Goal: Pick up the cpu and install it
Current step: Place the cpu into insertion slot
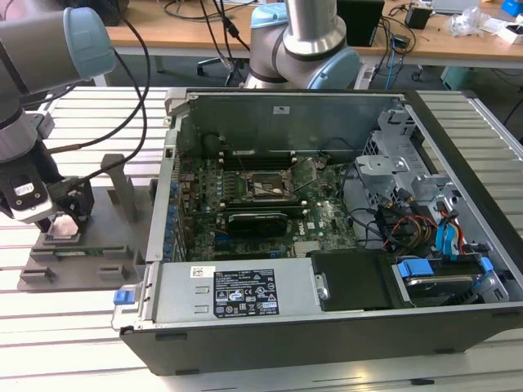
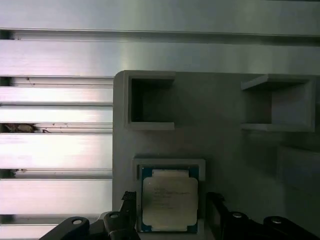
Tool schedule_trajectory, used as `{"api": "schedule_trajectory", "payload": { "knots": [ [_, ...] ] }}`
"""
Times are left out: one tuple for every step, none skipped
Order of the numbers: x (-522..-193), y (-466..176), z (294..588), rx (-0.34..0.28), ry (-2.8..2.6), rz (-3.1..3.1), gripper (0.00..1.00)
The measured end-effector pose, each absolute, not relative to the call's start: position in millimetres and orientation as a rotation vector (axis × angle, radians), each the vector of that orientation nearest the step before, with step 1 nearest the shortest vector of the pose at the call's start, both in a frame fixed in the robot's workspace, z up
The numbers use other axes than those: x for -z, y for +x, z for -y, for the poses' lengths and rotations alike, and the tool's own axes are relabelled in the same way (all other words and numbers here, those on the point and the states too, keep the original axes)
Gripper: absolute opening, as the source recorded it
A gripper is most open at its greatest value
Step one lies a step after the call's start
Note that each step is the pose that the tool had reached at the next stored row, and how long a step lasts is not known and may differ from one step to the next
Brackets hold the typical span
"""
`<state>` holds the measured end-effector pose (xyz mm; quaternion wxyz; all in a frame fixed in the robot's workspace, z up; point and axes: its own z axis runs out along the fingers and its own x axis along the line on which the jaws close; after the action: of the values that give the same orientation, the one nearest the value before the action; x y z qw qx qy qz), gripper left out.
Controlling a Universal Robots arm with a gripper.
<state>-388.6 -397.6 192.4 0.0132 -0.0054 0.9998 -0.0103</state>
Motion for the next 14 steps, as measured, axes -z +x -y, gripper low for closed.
{"api": "schedule_trajectory", "payload": {
  "knots": [
    [-192.2,-387.6,397.4,0.032,-0.021,-3.115,0.66],
    [-191.4,-389.0,396.3,0.016,-0.021,-3.115,0.66],
    [-190.6,-389.4,396.2,0.015,-0.023,-3.121,0.66],
    [-189.6,-386.2,396.2,0.014,-0.024,-3.134,0.66],
    [-188.0,-390.1,396.1,0.013,-0.026,-3.134,0.66],
    [-187.6,-391.3,396.1,0.013,-0.026,-3.134,0.66],
    [-187.5,-391.6,396.1,0.013,-0.026,-3.134,0.66],
    [-187.3,-391.9,396.0,0.013,-0.026,-3.133,0.66],
    [-187.2,-392.4,396.0,0.013,-0.026,-3.134,0.66],
    [-187.1,-392.6,396.1,0.013,-0.026,-3.134,0.66],
    [-187.0,-392.9,396.0,0.013,-0.026,-3.134,0.65],
    [-186.9,-393.1,396.0,0.013,-0.026,-3.134,0.58],
    [-186.8,-393.4,396.1,0.013,-0.026,-3.134,0.55],
    [-186.7,-393.6,396.1,0.013,-0.026,-3.134,0.55]
  ]
}}
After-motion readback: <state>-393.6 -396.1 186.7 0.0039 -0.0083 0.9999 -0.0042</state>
